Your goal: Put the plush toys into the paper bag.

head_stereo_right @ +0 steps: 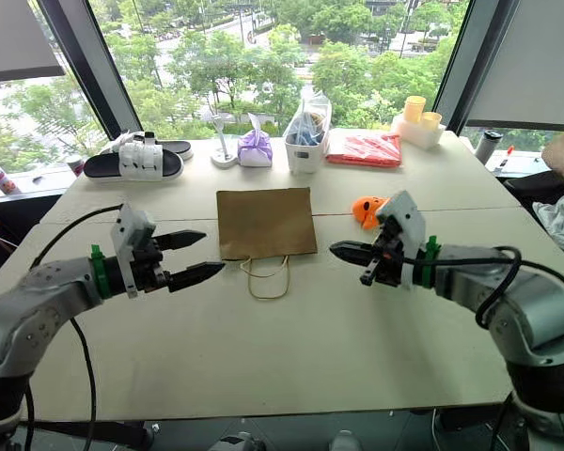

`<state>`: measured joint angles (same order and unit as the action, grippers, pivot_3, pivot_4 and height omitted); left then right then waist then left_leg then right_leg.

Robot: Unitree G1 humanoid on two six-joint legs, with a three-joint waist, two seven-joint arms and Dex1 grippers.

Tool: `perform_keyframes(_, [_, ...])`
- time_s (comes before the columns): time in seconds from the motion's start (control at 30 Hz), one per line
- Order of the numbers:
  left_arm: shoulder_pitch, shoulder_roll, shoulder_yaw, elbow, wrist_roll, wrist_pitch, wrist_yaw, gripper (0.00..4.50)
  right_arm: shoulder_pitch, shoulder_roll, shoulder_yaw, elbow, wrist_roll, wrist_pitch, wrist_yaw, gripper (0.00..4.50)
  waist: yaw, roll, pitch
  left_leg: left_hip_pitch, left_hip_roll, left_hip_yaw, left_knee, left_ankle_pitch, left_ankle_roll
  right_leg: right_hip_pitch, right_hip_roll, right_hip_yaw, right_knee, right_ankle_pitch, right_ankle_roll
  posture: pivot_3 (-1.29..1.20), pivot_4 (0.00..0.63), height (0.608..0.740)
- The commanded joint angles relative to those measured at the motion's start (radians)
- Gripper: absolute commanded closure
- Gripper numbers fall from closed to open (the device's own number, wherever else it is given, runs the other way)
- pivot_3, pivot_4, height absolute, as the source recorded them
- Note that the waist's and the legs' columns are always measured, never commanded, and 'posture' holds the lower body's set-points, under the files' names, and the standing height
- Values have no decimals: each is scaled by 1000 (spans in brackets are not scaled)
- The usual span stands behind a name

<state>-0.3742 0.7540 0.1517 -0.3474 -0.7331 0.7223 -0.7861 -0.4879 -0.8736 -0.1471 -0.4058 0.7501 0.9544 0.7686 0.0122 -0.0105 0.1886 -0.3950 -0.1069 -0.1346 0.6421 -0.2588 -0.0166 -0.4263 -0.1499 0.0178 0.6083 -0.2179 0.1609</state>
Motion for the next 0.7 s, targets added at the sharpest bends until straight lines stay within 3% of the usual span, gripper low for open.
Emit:
perform_keyframes(0.03, [-30,10,21,20,-18,4,-30,35,-40,-26,-4,-1,12,-15,51,4500,-1,0,0,0,0,0,0,0,0,0,0,0,0,0,0,0,150,740])
perform_keyframes(0.7, [0,0,-15,-5,47,-48,-86,35,-37,-16,5,-22,-13,-18,33,4500,-1,-1,1,-1,0,0,0,0,0,0,0,0,0,0,0,0,150,740])
